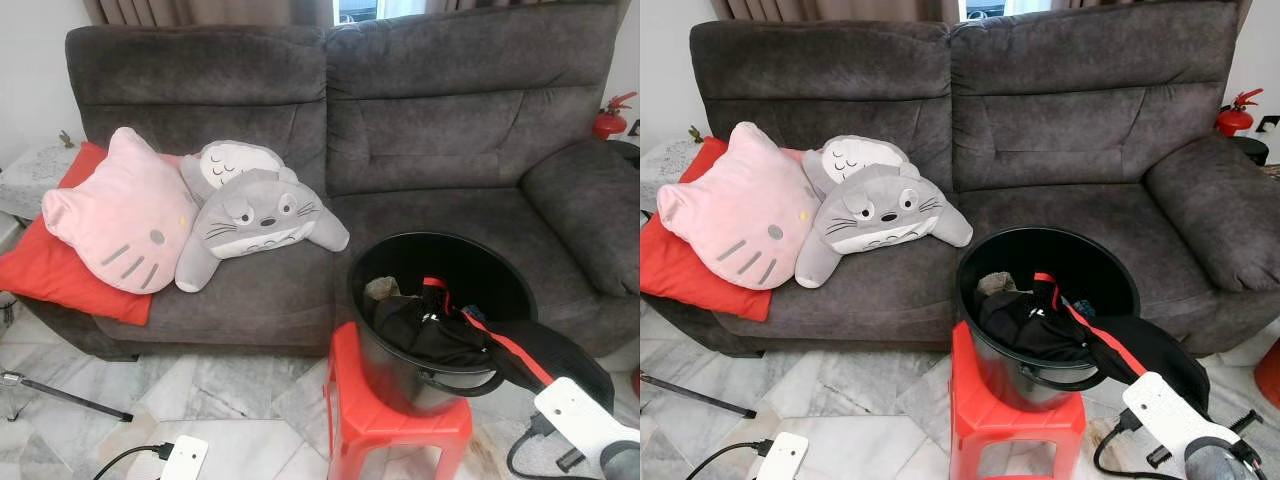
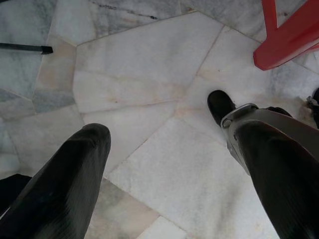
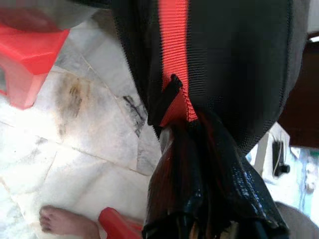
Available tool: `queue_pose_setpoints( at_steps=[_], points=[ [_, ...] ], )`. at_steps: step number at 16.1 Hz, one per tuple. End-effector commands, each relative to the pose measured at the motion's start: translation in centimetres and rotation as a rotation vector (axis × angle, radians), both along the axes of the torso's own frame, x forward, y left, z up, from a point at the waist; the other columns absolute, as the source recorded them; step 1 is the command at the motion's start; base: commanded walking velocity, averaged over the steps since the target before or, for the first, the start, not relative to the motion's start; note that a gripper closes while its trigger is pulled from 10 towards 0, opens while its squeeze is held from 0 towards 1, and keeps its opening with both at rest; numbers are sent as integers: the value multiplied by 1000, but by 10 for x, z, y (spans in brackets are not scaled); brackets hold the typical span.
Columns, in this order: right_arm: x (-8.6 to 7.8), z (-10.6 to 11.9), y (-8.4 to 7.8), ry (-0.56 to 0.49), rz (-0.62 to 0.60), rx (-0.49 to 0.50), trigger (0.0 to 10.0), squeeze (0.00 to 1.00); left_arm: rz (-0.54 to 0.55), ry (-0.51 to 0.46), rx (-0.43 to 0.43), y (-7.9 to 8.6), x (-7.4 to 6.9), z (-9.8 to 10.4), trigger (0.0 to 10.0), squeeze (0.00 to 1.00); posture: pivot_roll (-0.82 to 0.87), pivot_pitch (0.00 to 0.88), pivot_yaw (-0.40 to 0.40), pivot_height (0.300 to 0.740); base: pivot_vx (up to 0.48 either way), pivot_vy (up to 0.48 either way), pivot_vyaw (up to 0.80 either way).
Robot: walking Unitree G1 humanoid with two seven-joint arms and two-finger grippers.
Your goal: Hang hanger
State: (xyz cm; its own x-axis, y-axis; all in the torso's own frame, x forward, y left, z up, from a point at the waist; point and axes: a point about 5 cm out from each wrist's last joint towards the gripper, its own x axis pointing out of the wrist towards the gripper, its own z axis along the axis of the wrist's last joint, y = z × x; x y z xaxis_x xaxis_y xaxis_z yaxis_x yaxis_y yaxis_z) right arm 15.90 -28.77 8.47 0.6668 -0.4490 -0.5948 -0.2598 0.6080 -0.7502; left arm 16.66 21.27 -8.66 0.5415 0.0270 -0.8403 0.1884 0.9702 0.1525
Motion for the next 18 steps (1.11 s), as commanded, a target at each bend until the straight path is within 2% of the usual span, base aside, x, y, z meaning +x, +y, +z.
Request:
queue_pose_setpoints(
  at_steps=[1, 3, 6, 7, 11, 16, 18],
  points=[
    [1, 6, -7, -46, -51, -13, 10000, 0, -21, 2, 19, 3, 0, 1, 10000, 0, -231, 0, 90, 740, 0, 0, 0],
    [3, 6, -6, -100, -104, 44, 10000, 0, -17, 4, 25, 5, -1, 0, 10000, 0, -231, 0, 90, 740, 0, 0, 0],
    [0, -3, -3, -120, -151, 108, 10000, 0, -14, 3, 28, 6, -2, 0, 10000, 0, -226, 0, 89, 740, 0, 0, 0],
    [-1, -6, 0, -125, -165, 127, 10000, 1000, -13, 3, 29, 6, -1, 1, 10000, 0, -228, 0, 90, 740, 0, 0, 0],
    [-2, -5, 0, -143, -181, 126, 10000, 1000, -13, 3, 29, 7, 0, 1, 10000, 0, -227, 0, 90, 740, 0, 0, 0],
    [-9, -10, 10, -150, -187, 136, 10000, 1000, -11, 11, 33, 10, -2, 1, 10000, 0, -225, 0, 90, 740, 0, 0, 0],
    [-4, -10, 28, -216, -151, 186, 10000, 1000, -10, 11, 34, 10, -2, 1, 10000, 0, -225, 0, 88, 740, 0, 0, 0]
  ],
)
